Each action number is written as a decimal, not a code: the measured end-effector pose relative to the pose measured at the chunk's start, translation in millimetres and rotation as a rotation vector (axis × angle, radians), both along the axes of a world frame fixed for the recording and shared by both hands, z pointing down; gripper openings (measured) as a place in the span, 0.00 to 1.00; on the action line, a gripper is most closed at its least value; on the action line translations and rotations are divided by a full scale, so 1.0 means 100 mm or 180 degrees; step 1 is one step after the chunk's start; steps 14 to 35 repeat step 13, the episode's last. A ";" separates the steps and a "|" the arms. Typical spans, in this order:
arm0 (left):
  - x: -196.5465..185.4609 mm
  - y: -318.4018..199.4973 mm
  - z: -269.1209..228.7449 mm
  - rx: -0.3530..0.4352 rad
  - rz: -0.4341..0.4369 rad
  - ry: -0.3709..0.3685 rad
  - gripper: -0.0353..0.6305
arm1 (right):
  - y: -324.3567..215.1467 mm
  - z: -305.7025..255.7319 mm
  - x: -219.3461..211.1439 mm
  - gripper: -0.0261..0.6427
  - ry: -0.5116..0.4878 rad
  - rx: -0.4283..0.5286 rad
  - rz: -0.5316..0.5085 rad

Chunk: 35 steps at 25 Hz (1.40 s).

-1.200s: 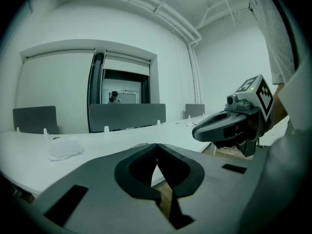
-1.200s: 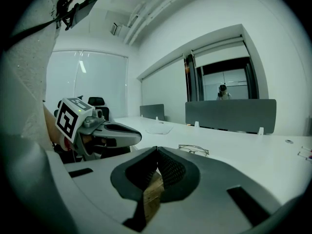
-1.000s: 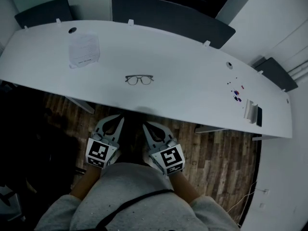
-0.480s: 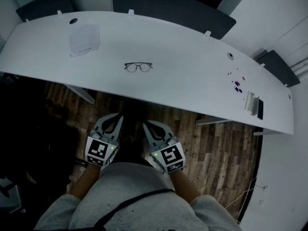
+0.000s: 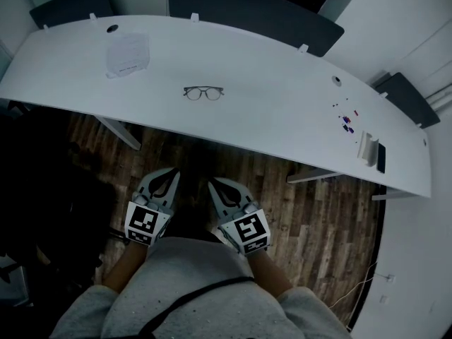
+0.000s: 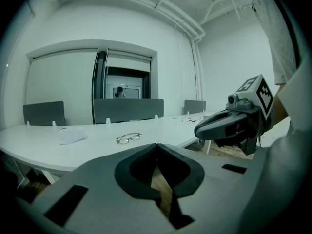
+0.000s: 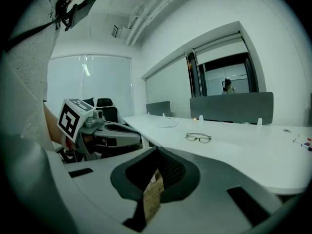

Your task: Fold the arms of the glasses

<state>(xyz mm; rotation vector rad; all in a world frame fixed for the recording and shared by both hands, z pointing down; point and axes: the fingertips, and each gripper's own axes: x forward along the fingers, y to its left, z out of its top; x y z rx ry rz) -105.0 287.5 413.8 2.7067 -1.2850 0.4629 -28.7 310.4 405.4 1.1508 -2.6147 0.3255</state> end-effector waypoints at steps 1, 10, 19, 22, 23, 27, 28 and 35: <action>0.01 0.03 -0.01 0.0006 0.0000 -0.0008 0.08 | 0.03 -0.01 0.01 0.07 -0.0007 -0.0001 -0.0002; 0.09 0.24 -0.11 0.0091 0.0009 -0.0067 0.08 | 0.29 -0.08 0.07 0.07 -0.0084 0.0047 -0.0037; 0.11 0.38 -0.12 0.0090 -0.0001 -0.0067 0.08 | 0.44 -0.10 0.09 0.07 -0.0090 0.0060 -0.0067; 0.11 0.38 -0.12 0.0090 -0.0001 -0.0067 0.08 | 0.44 -0.10 0.09 0.07 -0.0090 0.0060 -0.0067; 0.11 0.38 -0.12 0.0090 -0.0001 -0.0067 0.08 | 0.44 -0.10 0.09 0.07 -0.0090 0.0060 -0.0067; 0.11 0.38 -0.12 0.0090 -0.0001 -0.0067 0.08 | 0.44 -0.10 0.09 0.07 -0.0090 0.0060 -0.0067; 0.11 0.38 -0.12 0.0090 -0.0001 -0.0067 0.08 | 0.44 -0.10 0.09 0.07 -0.0090 0.0060 -0.0067; 0.11 0.38 -0.12 0.0090 -0.0001 -0.0067 0.08 | 0.44 -0.10 0.09 0.07 -0.0090 0.0060 -0.0067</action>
